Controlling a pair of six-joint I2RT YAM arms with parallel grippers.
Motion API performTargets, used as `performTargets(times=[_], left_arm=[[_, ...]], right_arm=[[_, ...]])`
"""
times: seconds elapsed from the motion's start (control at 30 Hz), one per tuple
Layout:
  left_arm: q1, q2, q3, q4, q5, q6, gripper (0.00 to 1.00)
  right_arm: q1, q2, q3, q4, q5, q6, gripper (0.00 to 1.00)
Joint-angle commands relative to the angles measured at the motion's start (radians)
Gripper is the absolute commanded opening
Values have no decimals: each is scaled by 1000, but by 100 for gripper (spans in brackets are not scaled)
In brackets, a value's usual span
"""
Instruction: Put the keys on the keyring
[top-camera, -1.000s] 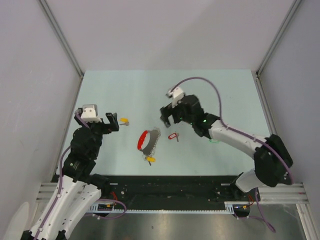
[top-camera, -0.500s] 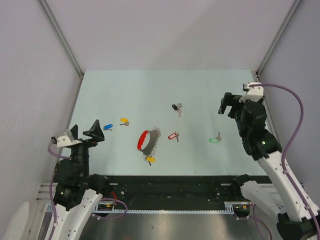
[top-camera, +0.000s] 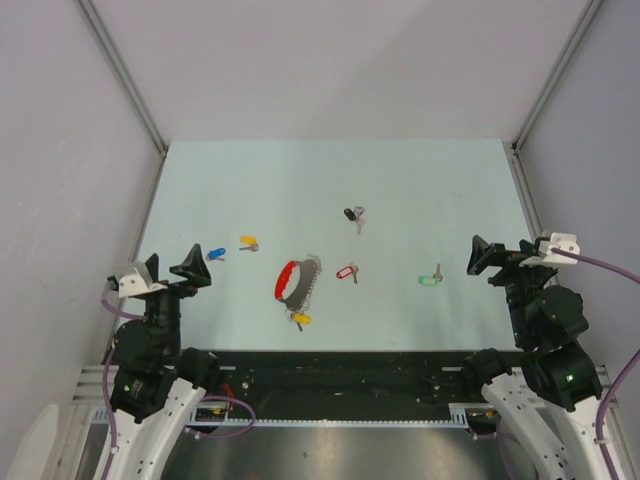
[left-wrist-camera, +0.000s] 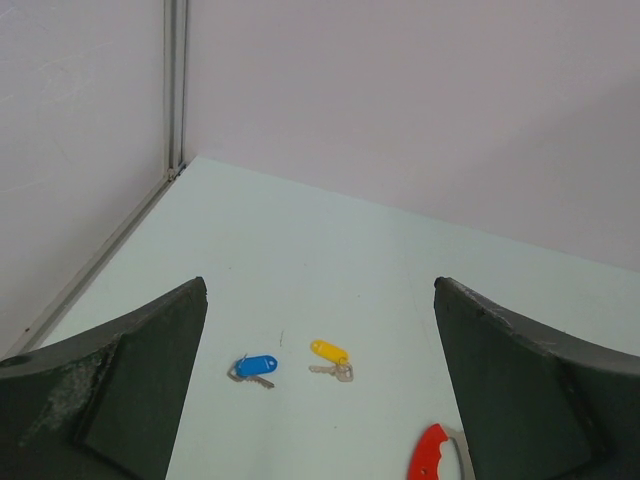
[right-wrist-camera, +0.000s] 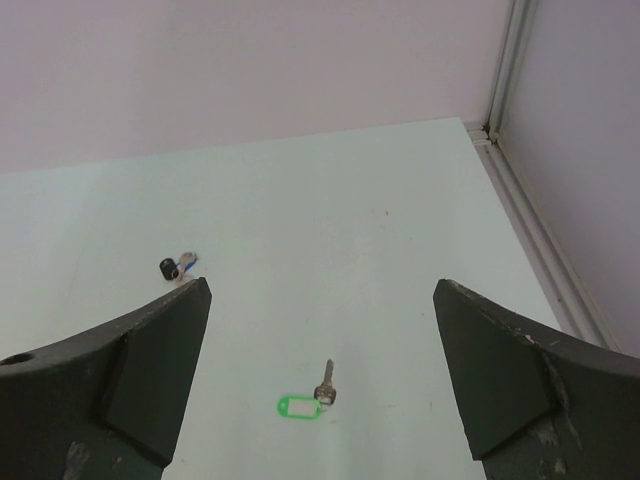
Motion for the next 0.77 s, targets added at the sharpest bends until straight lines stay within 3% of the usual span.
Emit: performTargets(times=[0.0,0.73], left_arm=[[8,-105,13,-9,-39,-1,100],[8,-53,19,-13,-34,0,100]], right_arm=[[-1,-94,-71,28,-54,-5,100],[-32,-186,-100,31,-133,-27,100]])
